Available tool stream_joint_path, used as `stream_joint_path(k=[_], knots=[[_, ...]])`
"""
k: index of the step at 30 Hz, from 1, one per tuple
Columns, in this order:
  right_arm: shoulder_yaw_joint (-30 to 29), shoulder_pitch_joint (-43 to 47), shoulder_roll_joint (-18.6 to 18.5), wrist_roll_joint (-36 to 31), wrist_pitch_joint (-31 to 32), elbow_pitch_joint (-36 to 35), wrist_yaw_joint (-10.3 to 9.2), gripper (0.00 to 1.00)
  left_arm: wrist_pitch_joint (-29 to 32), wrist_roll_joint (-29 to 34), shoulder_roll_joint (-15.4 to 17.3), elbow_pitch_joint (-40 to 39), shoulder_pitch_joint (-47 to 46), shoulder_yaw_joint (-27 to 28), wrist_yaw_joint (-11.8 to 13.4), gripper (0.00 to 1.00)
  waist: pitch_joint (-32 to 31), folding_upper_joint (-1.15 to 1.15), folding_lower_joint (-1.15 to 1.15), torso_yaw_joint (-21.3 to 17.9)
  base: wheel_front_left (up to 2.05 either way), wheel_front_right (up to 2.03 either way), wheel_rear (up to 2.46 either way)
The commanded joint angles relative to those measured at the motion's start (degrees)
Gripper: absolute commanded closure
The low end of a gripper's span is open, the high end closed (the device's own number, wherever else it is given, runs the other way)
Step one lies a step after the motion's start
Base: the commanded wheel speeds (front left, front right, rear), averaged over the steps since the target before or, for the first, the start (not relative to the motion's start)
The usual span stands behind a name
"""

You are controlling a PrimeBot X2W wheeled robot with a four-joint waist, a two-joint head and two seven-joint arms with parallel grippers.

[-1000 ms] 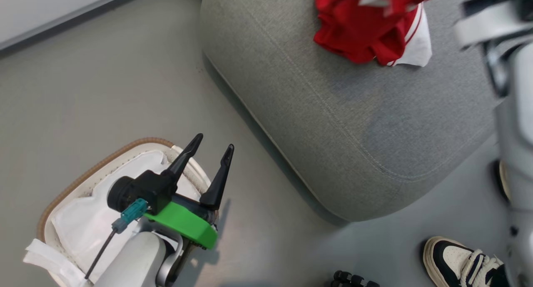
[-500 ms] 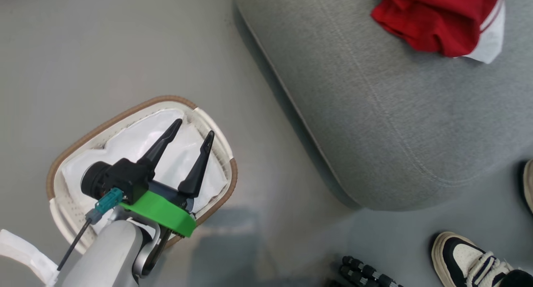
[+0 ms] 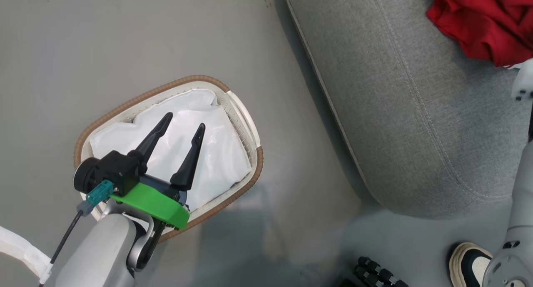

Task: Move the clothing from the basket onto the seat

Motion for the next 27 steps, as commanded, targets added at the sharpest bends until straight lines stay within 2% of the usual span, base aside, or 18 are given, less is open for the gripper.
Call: stream_joint_path(k=[1,5,14,21,27], knots=[[-0.25,1.8,0.23,0.56,-0.81,0.39,-0.08,0.0,-0.04,0.32,-0.25,0.42,0.39,0.53,-0.18,0.0,-1.72,0.0,-0.01,-0.03,0.0,0.0,0.0],[1.35,5.73,0.85,2.61,-1.73,0.0,-0.08,0.0,-0.04,0.72,-1.41,1.84,1.7,2.38,-0.18,0.0,-4.41,0.0,-0.01,0.0,0.0,0.0,0.0],[13.8,18.02,1.34,12.22,-1.78,-7.28,-0.08,0.0,-0.04,2.19,-4.77,5.26,4.78,8.53,-0.18,0.0,-10.44,0.0,-0.01,1.74,0.0,0.0,0.0],[23.98,22.93,1.25,21.72,-1.79,-9.88,-0.08,0.0,-0.04,5.61,-7.77,7.65,7.26,15.44,-0.18,0.0,-13.95,0.0,-0.01,5.8,0.0,0.0,0.0],[31.1,23.82,1.28,27.21,-1.8,-9.31,-0.08,0.0,-0.03,8.97,-9.94,9.6,8.98,21.61,-0.18,0.0,-15.81,0.0,-0.01,9.67,0.0,0.0,0.0]])
